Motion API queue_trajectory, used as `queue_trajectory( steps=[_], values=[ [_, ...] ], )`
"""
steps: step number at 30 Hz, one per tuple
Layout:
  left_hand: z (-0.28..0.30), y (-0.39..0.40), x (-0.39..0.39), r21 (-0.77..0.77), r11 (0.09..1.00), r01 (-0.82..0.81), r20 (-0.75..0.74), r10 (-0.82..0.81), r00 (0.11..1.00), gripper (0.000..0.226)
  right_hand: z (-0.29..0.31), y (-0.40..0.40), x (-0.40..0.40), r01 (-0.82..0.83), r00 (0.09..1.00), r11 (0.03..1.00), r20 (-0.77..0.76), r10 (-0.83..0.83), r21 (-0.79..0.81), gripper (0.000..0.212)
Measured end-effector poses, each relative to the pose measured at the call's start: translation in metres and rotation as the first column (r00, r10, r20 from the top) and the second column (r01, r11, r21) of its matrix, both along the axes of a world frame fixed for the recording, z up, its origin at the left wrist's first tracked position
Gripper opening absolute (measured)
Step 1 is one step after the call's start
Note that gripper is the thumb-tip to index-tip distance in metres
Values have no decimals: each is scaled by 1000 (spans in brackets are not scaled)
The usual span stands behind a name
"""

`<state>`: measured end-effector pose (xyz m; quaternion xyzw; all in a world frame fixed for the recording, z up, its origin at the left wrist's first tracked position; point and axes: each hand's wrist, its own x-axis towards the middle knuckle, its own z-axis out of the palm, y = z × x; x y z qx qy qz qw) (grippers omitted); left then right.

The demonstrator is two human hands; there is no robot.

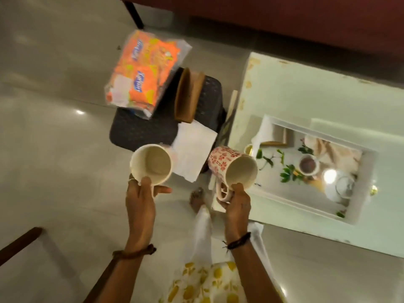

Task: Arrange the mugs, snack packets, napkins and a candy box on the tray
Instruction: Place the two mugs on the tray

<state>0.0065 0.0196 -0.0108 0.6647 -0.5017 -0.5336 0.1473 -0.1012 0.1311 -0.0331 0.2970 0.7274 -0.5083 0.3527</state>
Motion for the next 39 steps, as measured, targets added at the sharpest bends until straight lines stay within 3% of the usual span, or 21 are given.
queue_trajectory(
  steps=[4,10,13,17,27,32,36,39],
  values=[
    [-5,67,-56,221,959,179,-133,-152,979,21,-12,72,-39,-50,996,987,-62,60,151,25],
    [-27,155,-133,302,878,371,-219,-315,923,22,-26,148,-81,-18,998,956,-60,37,291,28],
    [-41,172,-146,318,876,362,-185,-317,930,17,-36,174,-97,-62,995,946,-59,85,317,30],
    [-57,184,-152,313,873,374,-98,-362,927,28,-52,193,-103,-223,968,916,-39,250,334,39],
    [-72,191,-167,305,882,359,-4,-376,927,34,-72,185,-111,-309,948,896,29,317,319,39],
    [-77,195,-171,307,889,341,-4,-357,934,37,-71,186,-105,-397,913,828,74,402,395,37],
    [-81,193,-163,323,856,403,-17,-421,907,32,-61,183,-99,-222,923,807,-149,355,548,43],
    [-82,180,-163,306,826,473,71,-515,854,43,-46,167,-97,-202,834,852,-371,408,484,34]
  ],
)
